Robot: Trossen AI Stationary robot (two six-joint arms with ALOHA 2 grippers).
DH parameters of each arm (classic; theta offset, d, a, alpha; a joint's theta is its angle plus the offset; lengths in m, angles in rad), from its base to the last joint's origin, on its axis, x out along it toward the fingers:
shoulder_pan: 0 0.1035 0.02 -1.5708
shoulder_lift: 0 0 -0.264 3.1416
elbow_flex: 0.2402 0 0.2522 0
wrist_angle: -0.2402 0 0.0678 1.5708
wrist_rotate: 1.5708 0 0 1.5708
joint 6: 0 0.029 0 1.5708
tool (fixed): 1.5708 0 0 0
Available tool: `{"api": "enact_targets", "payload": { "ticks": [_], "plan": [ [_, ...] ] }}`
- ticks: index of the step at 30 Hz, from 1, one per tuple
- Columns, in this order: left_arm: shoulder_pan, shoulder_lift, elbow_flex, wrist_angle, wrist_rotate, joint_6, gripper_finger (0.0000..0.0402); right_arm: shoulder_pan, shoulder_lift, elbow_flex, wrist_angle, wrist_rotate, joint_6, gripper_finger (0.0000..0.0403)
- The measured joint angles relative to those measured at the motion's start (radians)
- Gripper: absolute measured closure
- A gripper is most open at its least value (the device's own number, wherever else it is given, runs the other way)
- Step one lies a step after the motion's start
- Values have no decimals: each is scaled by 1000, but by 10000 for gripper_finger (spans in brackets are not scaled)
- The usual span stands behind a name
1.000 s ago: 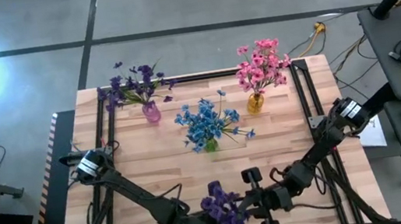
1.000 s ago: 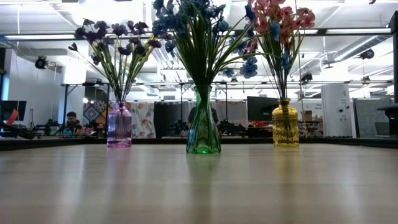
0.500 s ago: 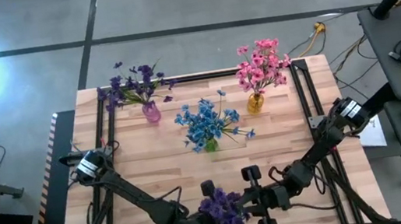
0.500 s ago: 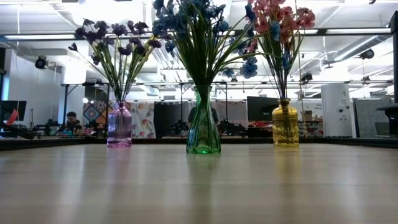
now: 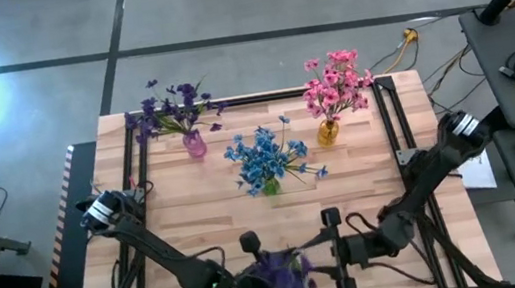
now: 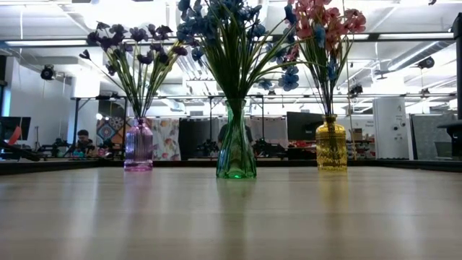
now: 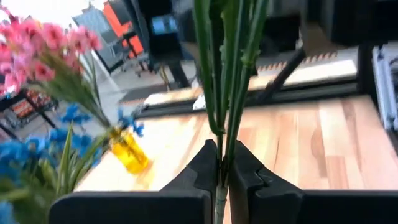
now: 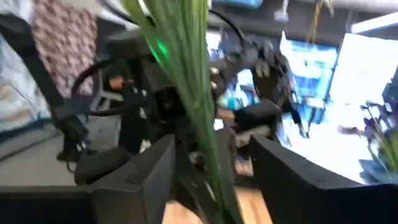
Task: Sort flowers into vase by color
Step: Put the violet flowers into the violet vase
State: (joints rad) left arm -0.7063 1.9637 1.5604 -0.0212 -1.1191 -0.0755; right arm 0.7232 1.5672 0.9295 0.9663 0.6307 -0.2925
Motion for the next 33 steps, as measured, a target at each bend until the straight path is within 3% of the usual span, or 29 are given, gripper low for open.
{"api": "enact_targets", "payload": {
  "ticks": [3,8,20,26,33],
  "plan": [
    [0,-8,0,-131,4,-99,401,-1,-63,18,-207,52,97,181],
    [1,-17,0,-242,51,-193,401,-4,-106,96,-492,52,212,151],
    [8,-22,7,-243,45,-207,402,-29,1,258,-611,54,196,134],
    [8,-22,8,-243,45,-207,402,-44,21,291,-612,54,165,169],
    [8,-22,8,-243,45,-207,402,-43,13,294,-611,52,169,274]
  ]
}}
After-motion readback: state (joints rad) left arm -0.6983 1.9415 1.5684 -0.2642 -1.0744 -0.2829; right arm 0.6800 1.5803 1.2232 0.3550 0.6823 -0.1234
